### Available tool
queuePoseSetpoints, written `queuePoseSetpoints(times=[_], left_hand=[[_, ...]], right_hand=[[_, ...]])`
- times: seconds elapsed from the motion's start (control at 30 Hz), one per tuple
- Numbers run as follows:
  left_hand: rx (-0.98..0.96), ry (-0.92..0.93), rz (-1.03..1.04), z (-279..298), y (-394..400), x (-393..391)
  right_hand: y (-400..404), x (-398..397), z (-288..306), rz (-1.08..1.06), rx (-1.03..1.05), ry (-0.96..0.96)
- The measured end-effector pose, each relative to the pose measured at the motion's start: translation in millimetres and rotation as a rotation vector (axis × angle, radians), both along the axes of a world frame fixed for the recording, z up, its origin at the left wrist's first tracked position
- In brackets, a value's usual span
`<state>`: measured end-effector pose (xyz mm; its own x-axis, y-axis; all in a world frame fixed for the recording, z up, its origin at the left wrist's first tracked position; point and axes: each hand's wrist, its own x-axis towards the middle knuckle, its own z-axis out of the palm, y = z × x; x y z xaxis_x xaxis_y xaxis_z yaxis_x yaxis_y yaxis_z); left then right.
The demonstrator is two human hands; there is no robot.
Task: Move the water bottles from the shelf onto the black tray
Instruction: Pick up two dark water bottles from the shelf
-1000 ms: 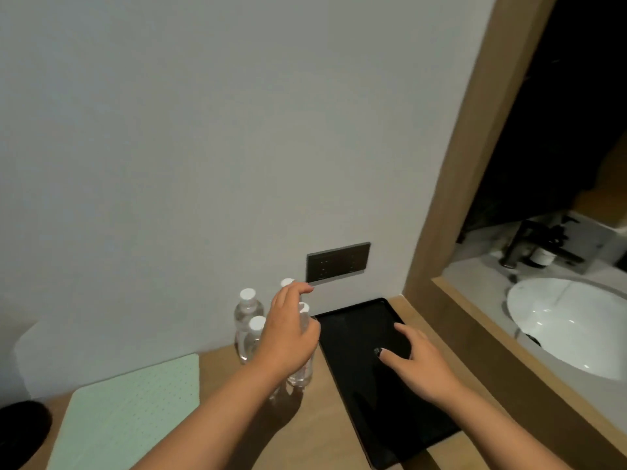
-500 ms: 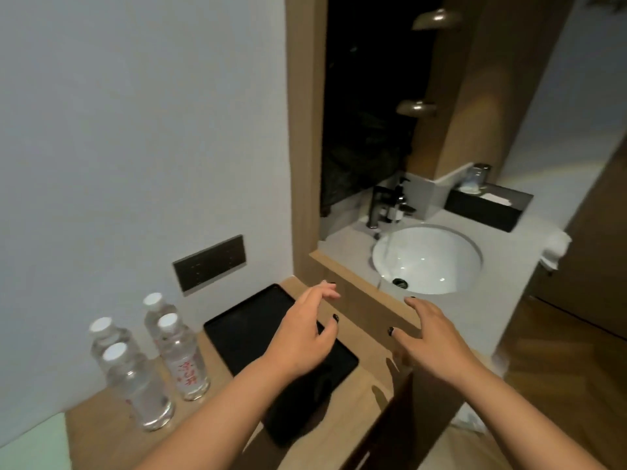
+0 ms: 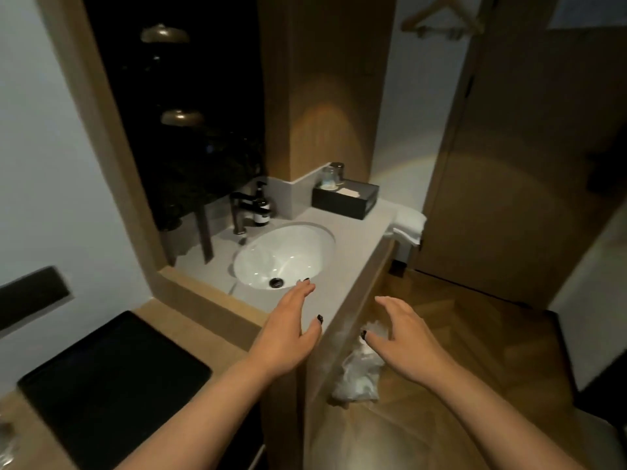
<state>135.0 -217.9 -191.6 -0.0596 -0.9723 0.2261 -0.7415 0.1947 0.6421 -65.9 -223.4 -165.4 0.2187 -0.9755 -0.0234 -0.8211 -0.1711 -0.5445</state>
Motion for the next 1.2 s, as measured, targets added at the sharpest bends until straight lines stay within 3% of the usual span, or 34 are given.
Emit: queuePoseSetpoints(times=[0.27, 0.57, 0.8, 0.97, 1.2], left_hand=[[-0.011, -0.021, -0.055, -8.0, -34.0, -103.7], [0.118, -0.122, -0.169, -36.5, -93.4, -158.2], [0.227, -0.191, -0.264, -64.7, -194.7, -182.0], [0.201, -0.286, -0.327, -71.6, -297.6, -195.9], [0.166, -0.559, -0.497, -82.4, -401.4, -214.2]], right_hand=[[-7.3, -97.3, 3.1, -0.13, 0.038, -0.052], [-49.1, -140.7, -31.5, -0.219, 0.083, -0.01], [-135.9, -167.4, -59.3, -0.303, 0.179, 0.025], [-221.6, -183.1, -63.1, -0.372, 0.232, 0.084], [-319.9, -198.1, -62.6, -0.411, 0.224, 0.116]])
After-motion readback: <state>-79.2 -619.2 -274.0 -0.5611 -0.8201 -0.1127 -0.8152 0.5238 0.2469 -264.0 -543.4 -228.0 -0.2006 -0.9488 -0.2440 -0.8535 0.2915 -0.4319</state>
